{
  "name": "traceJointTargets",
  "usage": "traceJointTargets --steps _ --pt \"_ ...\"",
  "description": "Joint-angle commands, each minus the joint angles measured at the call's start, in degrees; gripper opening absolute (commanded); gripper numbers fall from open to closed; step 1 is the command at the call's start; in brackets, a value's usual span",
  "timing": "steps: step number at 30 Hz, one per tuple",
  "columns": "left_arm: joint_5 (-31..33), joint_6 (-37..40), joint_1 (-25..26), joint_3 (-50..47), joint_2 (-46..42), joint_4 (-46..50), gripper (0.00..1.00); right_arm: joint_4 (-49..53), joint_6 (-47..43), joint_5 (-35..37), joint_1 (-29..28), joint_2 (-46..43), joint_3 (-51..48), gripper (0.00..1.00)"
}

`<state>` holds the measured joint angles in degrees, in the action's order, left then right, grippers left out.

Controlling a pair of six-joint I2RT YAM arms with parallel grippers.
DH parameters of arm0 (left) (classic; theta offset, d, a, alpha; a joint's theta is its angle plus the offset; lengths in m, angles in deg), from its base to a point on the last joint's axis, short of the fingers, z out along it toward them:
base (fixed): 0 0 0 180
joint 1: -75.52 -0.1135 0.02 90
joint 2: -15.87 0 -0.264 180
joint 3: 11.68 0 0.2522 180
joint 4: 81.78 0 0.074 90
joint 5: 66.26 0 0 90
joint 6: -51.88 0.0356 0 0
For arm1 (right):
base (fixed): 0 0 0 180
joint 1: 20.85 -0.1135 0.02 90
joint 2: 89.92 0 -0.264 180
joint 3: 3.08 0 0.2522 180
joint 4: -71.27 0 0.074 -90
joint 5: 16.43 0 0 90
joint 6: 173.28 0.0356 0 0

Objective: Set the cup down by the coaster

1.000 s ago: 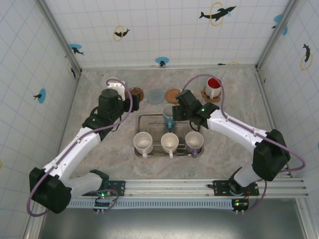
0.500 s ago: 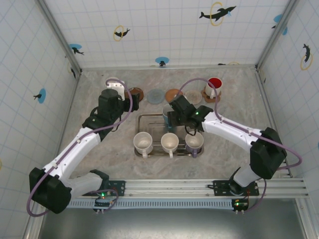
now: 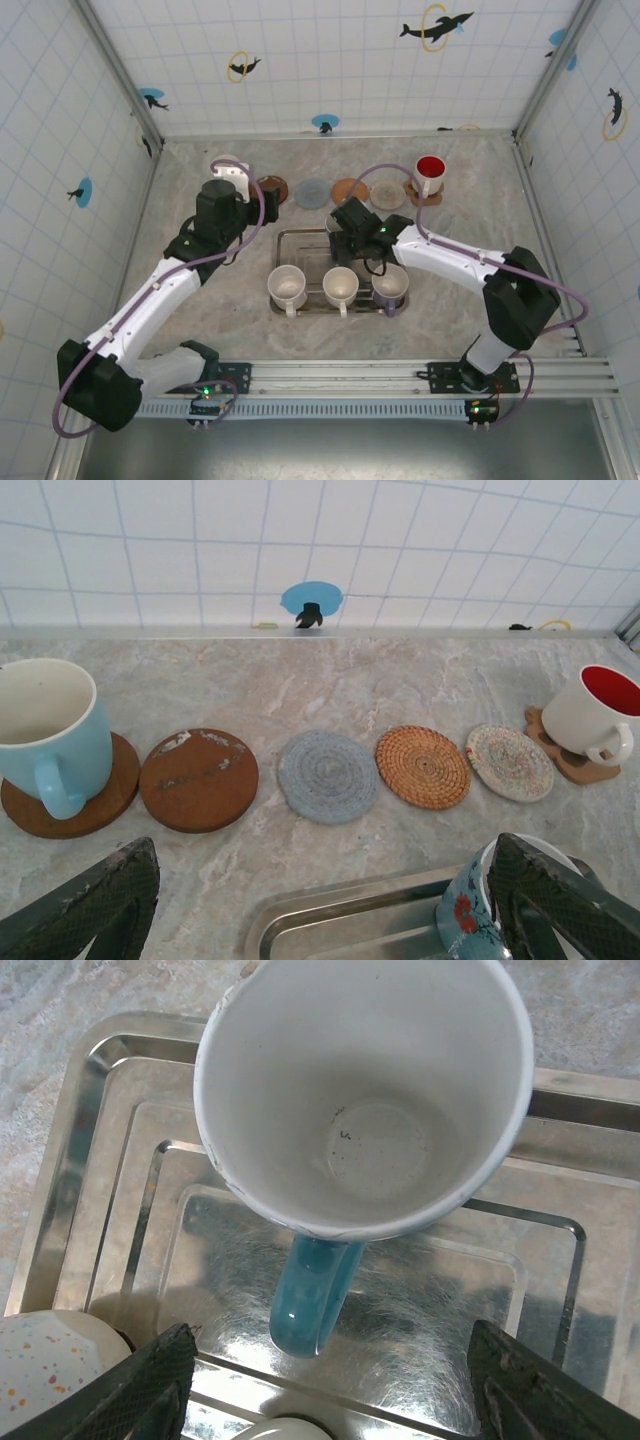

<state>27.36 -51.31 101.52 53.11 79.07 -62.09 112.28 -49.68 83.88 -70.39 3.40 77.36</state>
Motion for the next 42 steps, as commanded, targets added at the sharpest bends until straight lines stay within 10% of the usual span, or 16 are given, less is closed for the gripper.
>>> traceJointTargets --steps 1,14,42 --pt "-1.47 2.0 0.02 -0.84 -1.14 0.16 0.86 -1.4 0.65 -0.42 -0.3 1.54 -0.99 0.72" --pt "-21.63 7.17 0.02 -1.19 -1.24 -0.34 0.87 -1.85 0.76 -0.42 -0.3 5.28 0.56 0.68" --pt "-21.8 8.09 0.02 -1.95 -2.99 0.15 0.85 -3.77 0.57 0.14 1.29 8.28 2.29 0.41"
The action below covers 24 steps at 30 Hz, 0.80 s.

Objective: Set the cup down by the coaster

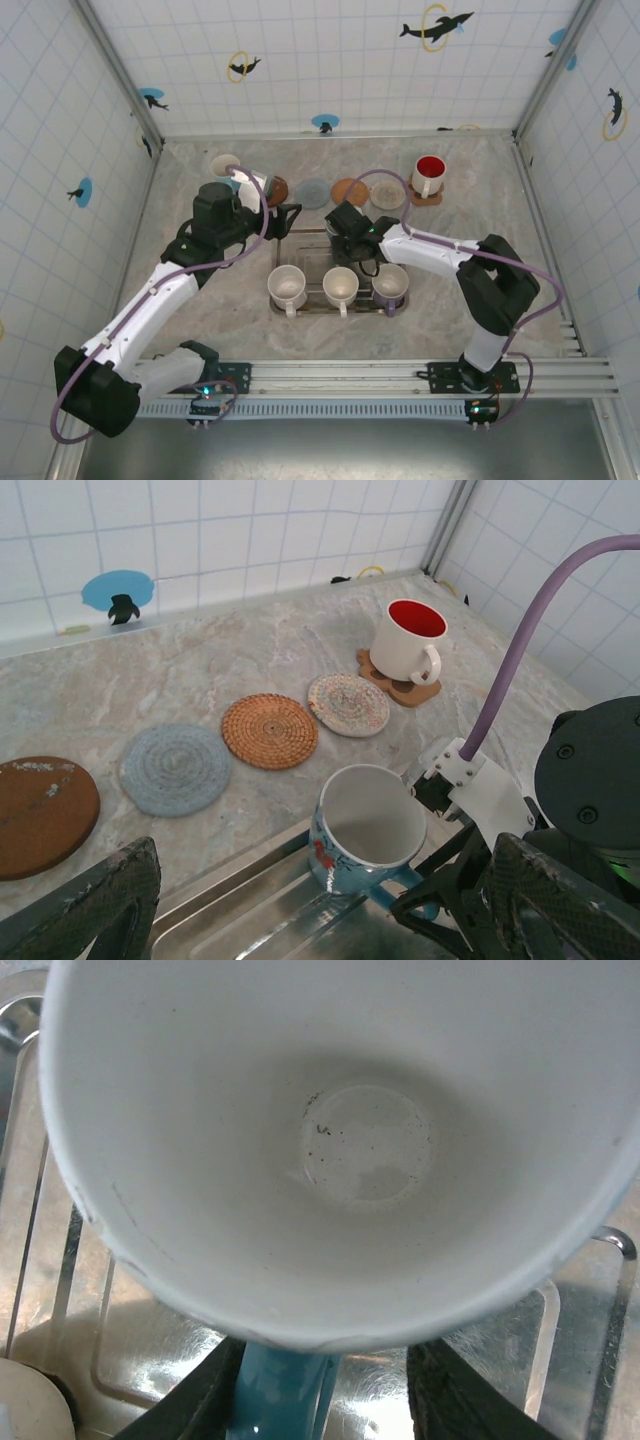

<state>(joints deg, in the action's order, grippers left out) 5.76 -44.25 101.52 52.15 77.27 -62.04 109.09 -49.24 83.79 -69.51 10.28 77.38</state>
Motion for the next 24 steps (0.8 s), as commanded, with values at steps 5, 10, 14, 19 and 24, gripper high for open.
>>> traceJointTargets --steps 5,10,14,19,24 --pt "-0.13 1.03 0.02 -1.02 -1.12 0.1 0.85 -0.44 -0.17 0.15 0.59 1.4 2.53 0.32" --pt "0.01 1.03 0.02 -1.05 -1.11 -0.07 0.85 -0.07 -0.54 0.17 0.67 1.06 2.82 0.25" --pt "0.14 1.03 -0.03 -1.02 -1.11 -0.09 0.85 0.06 -0.89 0.37 0.62 0.61 3.06 0.18" --pt "0.31 0.95 0.02 -1.01 -1.11 -0.04 0.85 0.73 -1.25 0.72 0.66 0.52 3.65 0.07" --pt "0.36 0.96 0.02 -1.06 -1.11 -0.06 0.84 1.16 -1.37 1.37 0.63 0.13 3.96 0.0"
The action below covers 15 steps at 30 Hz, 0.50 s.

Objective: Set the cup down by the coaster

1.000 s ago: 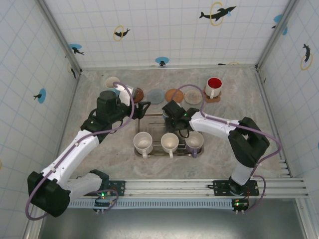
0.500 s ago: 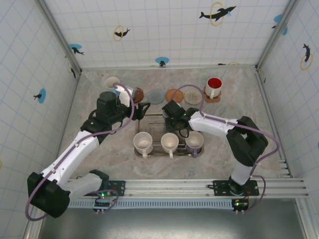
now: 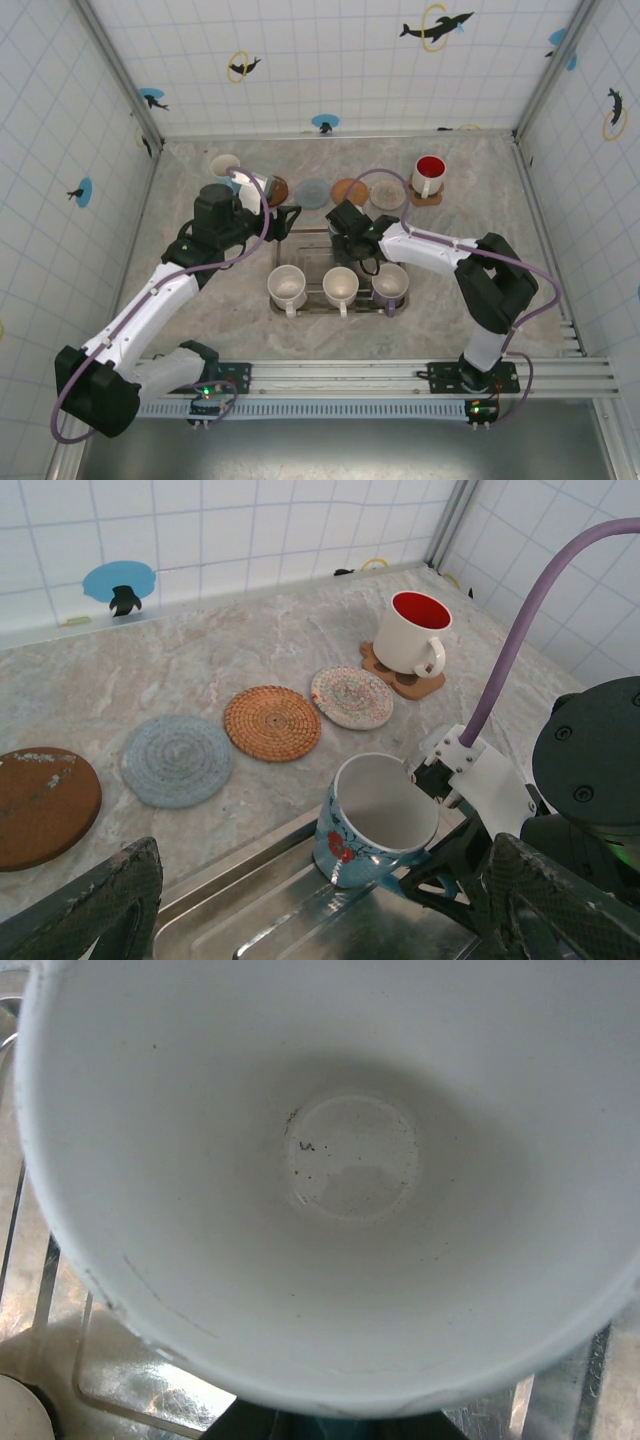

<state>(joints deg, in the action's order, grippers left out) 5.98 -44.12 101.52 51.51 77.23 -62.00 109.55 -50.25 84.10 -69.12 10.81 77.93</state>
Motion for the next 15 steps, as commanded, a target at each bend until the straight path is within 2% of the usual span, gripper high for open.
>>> traceJointTargets --steps 1,15 --pt "0.16 0.81 0.04 -0.45 -1.07 -0.05 0.84 0.77 -0.43 1.17 0.25 -0.57 3.41 0.0" --pt "0.36 0.73 0.02 -0.47 -0.81 -0.18 0.84 1.98 -1.65 4.24 0.37 -4.17 3.62 0.0"
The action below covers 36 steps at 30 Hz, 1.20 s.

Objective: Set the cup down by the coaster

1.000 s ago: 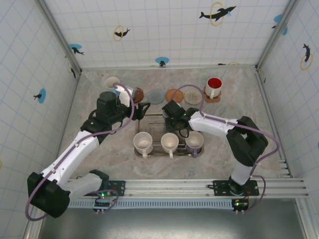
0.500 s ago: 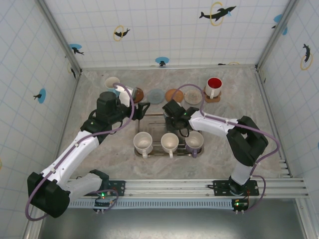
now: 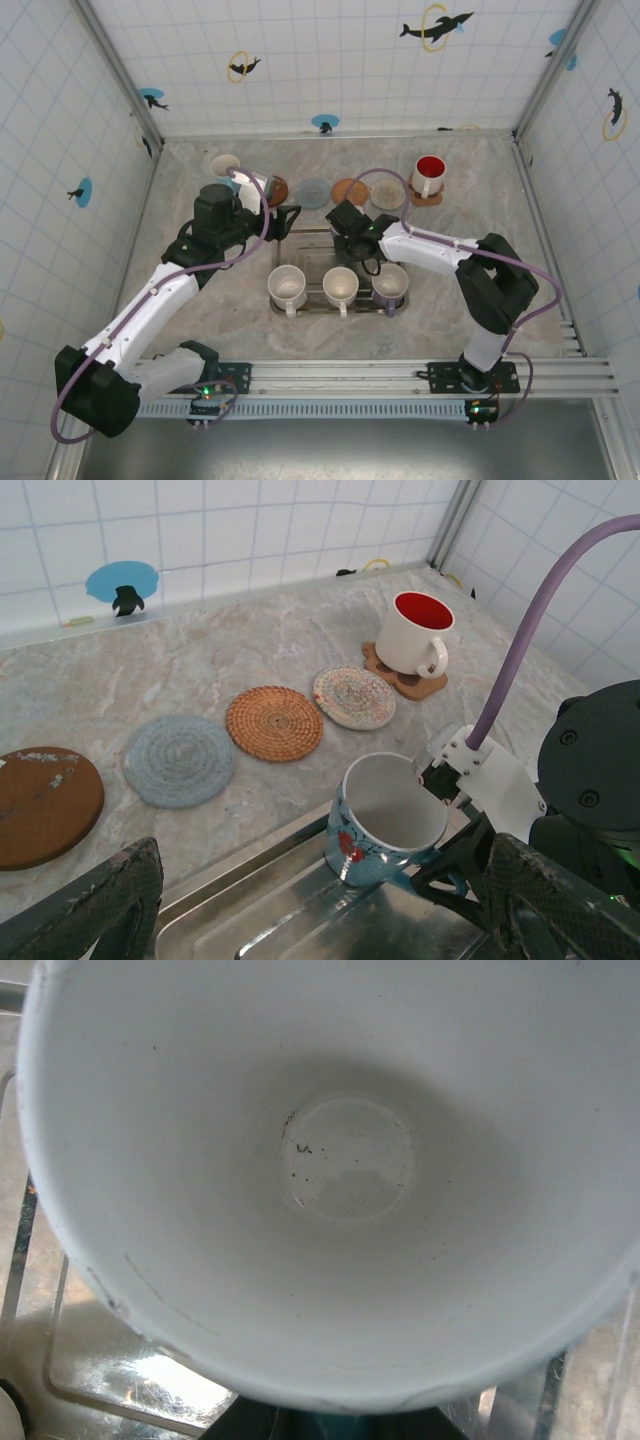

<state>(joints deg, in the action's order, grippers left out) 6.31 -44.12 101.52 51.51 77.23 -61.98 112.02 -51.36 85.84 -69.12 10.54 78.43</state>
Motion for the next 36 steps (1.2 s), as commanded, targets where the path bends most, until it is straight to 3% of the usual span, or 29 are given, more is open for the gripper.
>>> traceJointTargets --steps 1,20,36 --pt "-0.06 0.73 0.01 -0.47 -0.76 -0.23 0.84 -0.44 -0.53 2.49 0.45 -4.09 3.17 0.0" --pt "0.99 0.72 0.02 -0.72 -0.9 -0.48 0.84 3.1 -2.45 5.36 4.56 -8.04 5.19 0.0" --pt "1.34 0.84 -0.01 -0.43 -0.12 -0.47 0.84 2.09 -6.82 4.64 13.87 -8.65 8.39 0.0"
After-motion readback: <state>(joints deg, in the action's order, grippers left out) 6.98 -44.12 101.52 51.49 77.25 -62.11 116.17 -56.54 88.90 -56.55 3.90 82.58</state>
